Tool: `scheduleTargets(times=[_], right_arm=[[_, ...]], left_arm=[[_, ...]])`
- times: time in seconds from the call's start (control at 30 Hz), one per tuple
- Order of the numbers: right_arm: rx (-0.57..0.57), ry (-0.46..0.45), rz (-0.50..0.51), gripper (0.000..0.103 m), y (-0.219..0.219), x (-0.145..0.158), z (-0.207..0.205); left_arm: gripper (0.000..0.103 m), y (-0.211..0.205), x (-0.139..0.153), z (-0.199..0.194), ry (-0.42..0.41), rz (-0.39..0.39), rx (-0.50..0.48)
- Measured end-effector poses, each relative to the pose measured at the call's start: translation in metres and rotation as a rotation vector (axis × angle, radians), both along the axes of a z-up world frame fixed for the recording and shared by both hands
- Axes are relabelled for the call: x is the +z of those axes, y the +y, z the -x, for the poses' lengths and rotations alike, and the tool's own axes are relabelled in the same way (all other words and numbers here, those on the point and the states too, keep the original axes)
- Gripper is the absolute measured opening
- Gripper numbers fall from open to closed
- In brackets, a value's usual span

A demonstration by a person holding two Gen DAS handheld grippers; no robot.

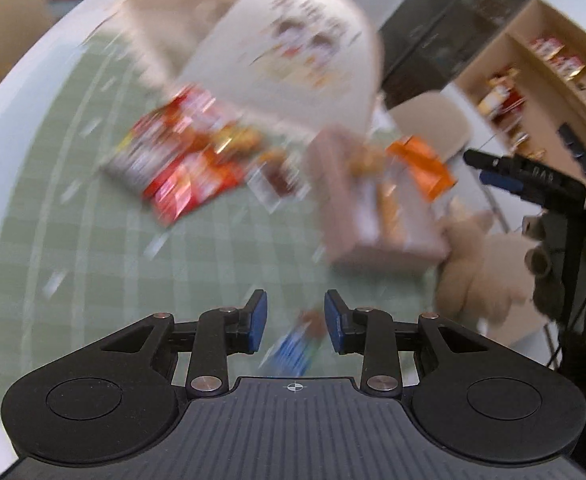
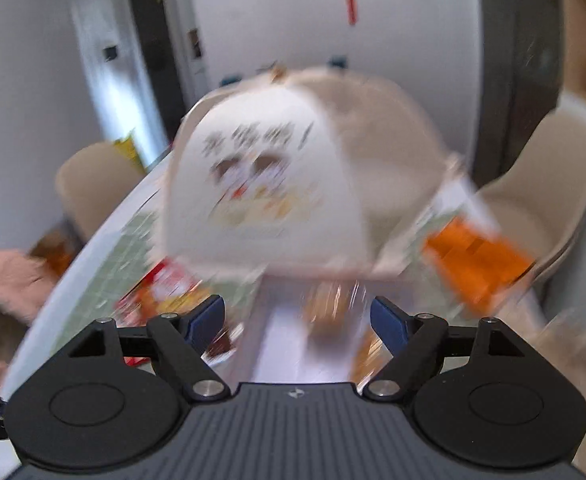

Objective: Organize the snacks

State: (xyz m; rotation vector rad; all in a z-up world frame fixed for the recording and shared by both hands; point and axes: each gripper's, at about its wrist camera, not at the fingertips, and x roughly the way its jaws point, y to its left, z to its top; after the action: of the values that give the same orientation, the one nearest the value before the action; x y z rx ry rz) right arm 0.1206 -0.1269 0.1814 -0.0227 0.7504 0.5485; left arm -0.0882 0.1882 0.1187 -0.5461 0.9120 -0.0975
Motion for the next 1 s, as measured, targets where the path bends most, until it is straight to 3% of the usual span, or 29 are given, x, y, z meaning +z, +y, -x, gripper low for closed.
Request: scheduleTargets(times=[0.1,0.23,0.37,0.5,0.63,0.73,0.83,1.0], right_arm=[[0.129,0.038,0.056,0.081,0.021,-0.030,0.030],[0.327,0.089,0.145,0.081,0.059,-0.073,0.076],[0.421,0.163,0.164,0.080,0.087,-0.106,0.110],[0.482,0.200,0.198,0.080,0.107,-0.122,0.133],[0.440,0.187,0.229,0.080,0.108,-0.127,0.140],[0.341,0.206,0.197,0.080,0.096,-0.130,0.131],[0.263,0.203,0.187,0.080,0.080,-0.131,0.126],[0.225,0.233,0.143,0.081,0.066,-0.135,0.125]], left_arm=[[0.035,0.014,-0.011,0.045,0.088,0.010,0.038],[0.035,0.023,-0.027,0.095,0.206,0.082,0.078],[0.035,0.019,-0.047,0.115,0.288,0.117,0.088],[0.035,0.019,-0.070,0.117,0.331,0.177,0.134],[0.035,0.023,-0.087,0.105,0.309,0.237,0.177],[0.034,0.021,-0.089,0.092,0.281,0.171,0.208],[0.034,0.018,-0.079,0.079,0.201,0.084,0.222],[0.034,0.012,-0.082,0.040,0.117,0.099,0.195]])
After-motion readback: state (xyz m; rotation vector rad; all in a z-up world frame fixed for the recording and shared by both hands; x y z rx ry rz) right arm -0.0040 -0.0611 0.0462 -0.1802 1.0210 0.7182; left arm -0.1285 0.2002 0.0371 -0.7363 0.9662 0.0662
